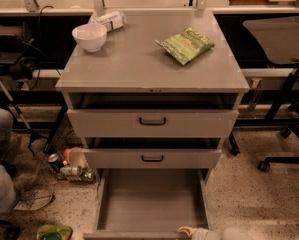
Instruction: Open bottom drawer
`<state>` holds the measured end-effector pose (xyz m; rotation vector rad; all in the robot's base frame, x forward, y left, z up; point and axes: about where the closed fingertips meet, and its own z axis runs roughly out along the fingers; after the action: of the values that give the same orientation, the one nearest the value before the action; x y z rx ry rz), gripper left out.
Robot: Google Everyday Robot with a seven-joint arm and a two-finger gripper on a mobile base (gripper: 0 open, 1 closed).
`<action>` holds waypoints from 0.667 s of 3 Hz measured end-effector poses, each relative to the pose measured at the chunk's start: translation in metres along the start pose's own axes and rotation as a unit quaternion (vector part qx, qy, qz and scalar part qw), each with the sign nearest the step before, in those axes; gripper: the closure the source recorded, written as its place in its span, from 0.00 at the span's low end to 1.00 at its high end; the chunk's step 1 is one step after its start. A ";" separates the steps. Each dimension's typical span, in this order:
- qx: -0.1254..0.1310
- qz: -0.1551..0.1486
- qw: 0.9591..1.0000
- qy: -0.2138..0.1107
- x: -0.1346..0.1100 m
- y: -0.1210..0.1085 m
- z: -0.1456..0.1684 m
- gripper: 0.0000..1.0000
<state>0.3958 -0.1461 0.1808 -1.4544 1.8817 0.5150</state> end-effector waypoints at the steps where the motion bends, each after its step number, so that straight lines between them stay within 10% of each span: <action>1: -0.001 0.000 1.000 -0.001 -0.001 0.001 0.001 0.42; 2: -0.002 0.000 1.000 -0.001 -0.001 0.002 0.002 0.19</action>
Offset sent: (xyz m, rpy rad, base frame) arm -0.0008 0.0018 -0.0006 0.0022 0.0016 0.0020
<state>0.3945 -0.1432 0.1800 -1.4553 1.8798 0.5217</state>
